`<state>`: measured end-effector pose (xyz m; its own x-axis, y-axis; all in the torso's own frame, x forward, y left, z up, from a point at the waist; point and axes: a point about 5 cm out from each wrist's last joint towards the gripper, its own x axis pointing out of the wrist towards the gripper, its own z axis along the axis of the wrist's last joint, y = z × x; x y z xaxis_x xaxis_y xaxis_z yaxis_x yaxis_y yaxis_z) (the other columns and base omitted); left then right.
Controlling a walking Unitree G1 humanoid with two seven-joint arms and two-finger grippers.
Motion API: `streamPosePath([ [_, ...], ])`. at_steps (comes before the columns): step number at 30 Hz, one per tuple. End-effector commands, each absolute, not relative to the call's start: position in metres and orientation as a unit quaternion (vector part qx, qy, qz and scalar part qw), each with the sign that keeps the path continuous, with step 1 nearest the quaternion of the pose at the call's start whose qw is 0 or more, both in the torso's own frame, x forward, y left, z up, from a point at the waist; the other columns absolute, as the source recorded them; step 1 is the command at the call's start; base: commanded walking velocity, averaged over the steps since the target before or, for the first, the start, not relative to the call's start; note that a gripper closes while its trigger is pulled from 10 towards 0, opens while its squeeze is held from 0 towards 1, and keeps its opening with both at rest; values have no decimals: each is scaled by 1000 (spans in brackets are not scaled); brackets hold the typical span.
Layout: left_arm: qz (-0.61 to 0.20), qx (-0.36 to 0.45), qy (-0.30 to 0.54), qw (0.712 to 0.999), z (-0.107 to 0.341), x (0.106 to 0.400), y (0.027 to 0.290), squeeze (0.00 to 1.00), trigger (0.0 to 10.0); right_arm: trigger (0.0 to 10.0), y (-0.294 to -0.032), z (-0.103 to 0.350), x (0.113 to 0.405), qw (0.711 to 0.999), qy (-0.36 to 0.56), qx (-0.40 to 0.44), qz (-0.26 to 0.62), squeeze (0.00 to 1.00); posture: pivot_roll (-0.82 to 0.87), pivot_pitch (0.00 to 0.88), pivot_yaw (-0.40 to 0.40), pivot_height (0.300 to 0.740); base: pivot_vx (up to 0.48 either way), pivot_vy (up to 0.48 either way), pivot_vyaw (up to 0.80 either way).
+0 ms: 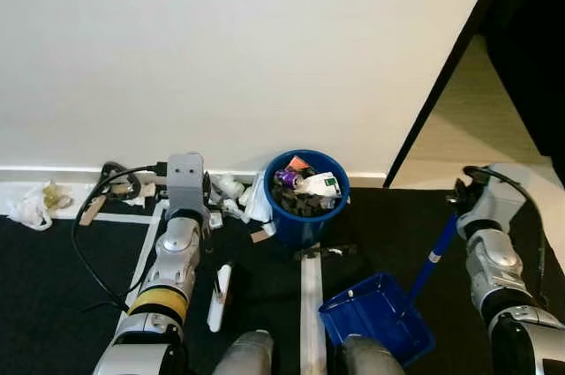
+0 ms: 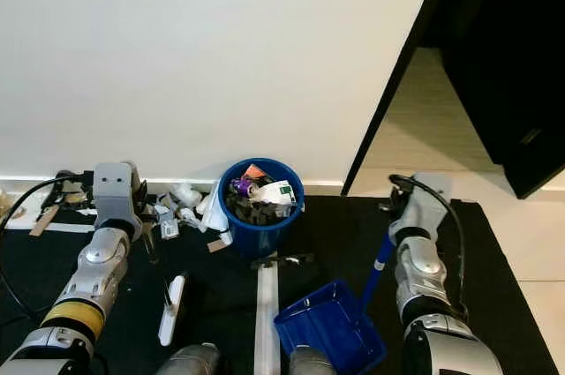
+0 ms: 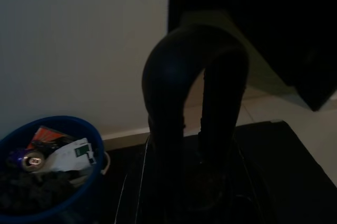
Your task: Sweep floor
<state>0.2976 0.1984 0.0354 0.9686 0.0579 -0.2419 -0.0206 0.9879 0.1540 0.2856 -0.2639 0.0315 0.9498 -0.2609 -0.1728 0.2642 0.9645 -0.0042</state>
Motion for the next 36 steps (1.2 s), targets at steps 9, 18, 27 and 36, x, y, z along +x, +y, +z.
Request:
streamPosePath([
  [9,7,103,135,985,35,300,200,0,10000,10000,-261,24,279,981,81,61,-163,0,89,20,-28,740,0,480,0],
  [18,8,103,133,986,36,301,202,0,10000,10000,-260,24,278,980,76,66,-170,0,93,16,-30,740,0,480,0],
  [27,8,103,128,986,38,301,204,0,10000,10000,-256,24,278,981,68,69,-165,0,97,9,-31,740,0,480,0],
  [36,7,103,128,986,37,299,206,0,10000,10000,-251,20,274,983,66,64,-156,0,99,9,-32,740,0,480,0],
])
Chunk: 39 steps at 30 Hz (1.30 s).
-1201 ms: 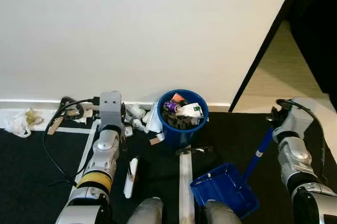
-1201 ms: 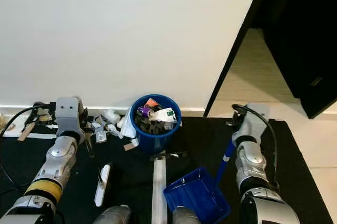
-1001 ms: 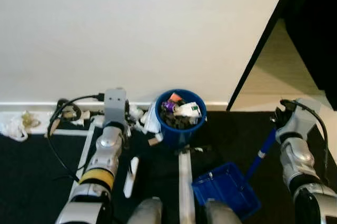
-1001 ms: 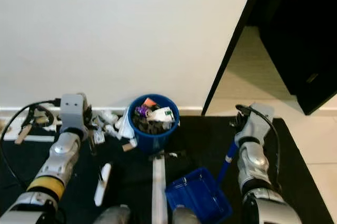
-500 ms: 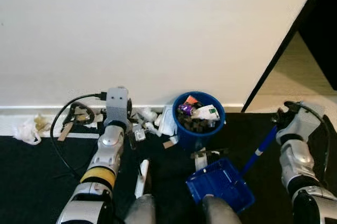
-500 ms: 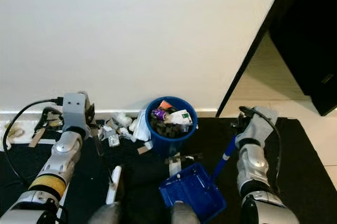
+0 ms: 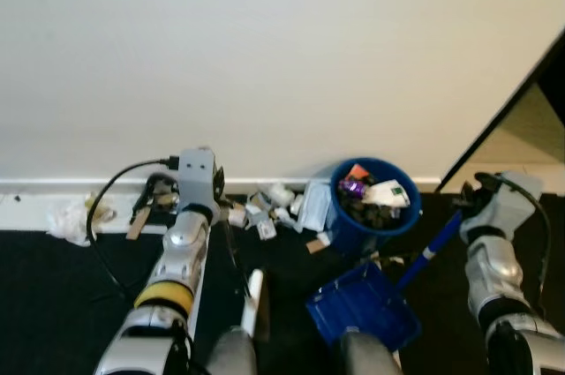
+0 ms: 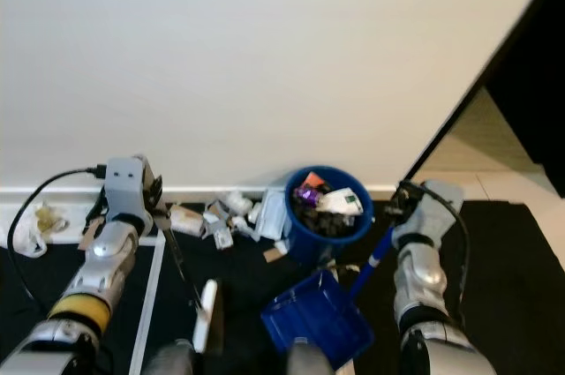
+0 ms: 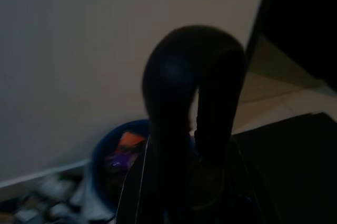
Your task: Sweep floor
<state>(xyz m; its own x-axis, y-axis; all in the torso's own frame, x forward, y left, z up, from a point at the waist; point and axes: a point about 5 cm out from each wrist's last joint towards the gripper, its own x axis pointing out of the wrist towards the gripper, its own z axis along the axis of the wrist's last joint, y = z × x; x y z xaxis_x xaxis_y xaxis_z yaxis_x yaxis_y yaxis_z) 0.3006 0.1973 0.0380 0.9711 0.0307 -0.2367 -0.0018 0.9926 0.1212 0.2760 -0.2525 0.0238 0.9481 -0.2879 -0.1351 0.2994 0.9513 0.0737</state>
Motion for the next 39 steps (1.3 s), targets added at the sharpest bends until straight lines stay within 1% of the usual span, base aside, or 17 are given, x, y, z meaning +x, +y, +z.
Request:
streamPosePath([
  [1,7,103,128,986,37,299,206,0,10000,10000,-251,20,273,983,67,64,-156,0,99,9,-32,740,0,480,0],
  [24,-4,103,127,987,36,295,205,0,10000,10000,-241,20,278,983,66,84,-149,0,106,29,-30,740,0,480,0],
  [39,1,102,125,987,38,295,207,0,10000,10000,-244,33,289,985,42,73,-149,0,112,28,-31,740,0,480,0],
])
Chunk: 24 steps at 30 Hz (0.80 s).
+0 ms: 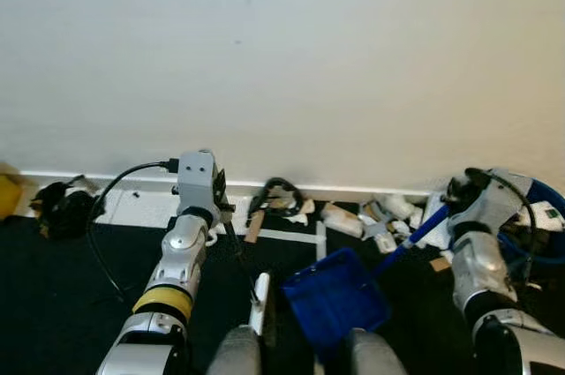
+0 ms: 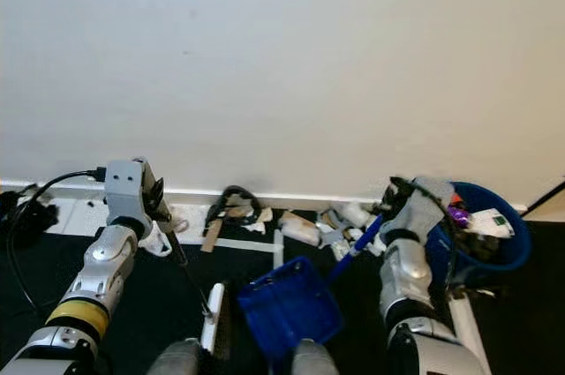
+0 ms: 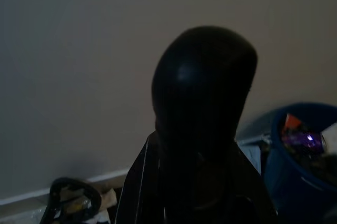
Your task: Sweep floor
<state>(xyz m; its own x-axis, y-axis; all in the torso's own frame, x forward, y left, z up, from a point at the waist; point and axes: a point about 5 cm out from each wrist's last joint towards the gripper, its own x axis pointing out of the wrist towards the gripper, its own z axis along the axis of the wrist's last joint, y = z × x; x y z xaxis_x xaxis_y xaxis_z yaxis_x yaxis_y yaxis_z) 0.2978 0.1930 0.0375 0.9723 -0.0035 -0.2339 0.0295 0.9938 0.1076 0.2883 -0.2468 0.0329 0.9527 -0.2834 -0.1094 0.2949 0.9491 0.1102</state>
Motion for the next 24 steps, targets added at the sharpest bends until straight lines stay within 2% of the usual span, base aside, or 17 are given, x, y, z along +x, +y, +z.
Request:
streamPosePath([
  [1,2,98,122,988,38,295,208,0,10000,10000,-245,34,290,985,42,73,-149,0,112,30,-32,740,0,0,0],
  [11,10,85,94,992,48,299,208,0,10000,10000,-254,36,289,984,37,68,-161,0,108,30,-30,740,0,0,0],
  [24,0,84,77,993,53,301,204,0,10000,10000,-257,34,284,983,39,67,-169,0,103,24,-31,740,379,0,0],
])
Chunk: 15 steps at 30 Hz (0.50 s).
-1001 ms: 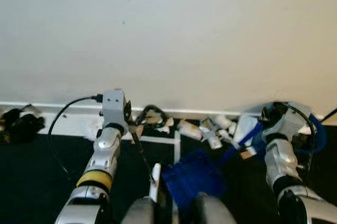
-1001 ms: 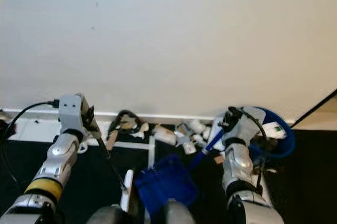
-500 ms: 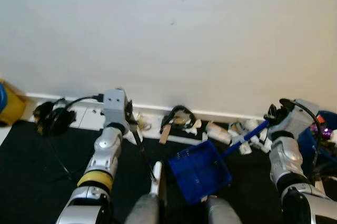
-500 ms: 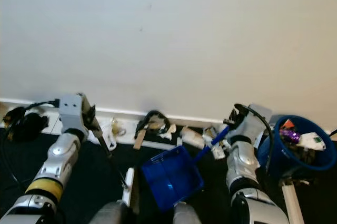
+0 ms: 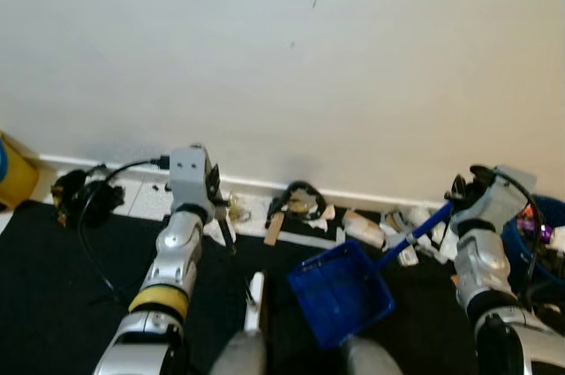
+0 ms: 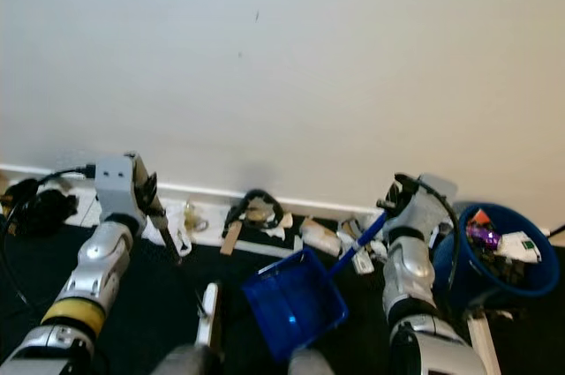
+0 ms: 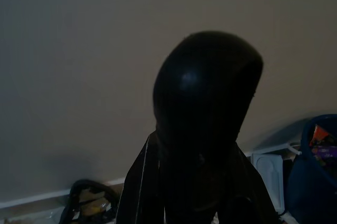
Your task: Sweep floor
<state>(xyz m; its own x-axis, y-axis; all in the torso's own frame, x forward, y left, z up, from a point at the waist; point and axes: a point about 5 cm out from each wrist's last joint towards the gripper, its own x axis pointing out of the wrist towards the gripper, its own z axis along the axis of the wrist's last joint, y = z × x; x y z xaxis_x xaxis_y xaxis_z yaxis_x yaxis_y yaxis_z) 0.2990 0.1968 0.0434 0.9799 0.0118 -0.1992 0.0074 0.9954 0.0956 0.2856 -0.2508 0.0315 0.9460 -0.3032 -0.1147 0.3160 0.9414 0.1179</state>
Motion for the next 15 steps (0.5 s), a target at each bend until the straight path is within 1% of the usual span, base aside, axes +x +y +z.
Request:
streamPosePath([
  [1,0,84,77,993,53,301,204,0,10000,10000,-257,33,284,982,39,67,-169,0,103,24,-31,740,446,0,0],
  [6,0,84,75,994,53,301,204,0,10000,10000,-257,32,283,982,42,68,-170,0,103,17,-30,740,431,0,0],
  [15,1,84,71,994,54,301,205,0,10000,10000,-257,31,282,982,44,68,-169,0,104,10,-31,740,374,0,0],
])
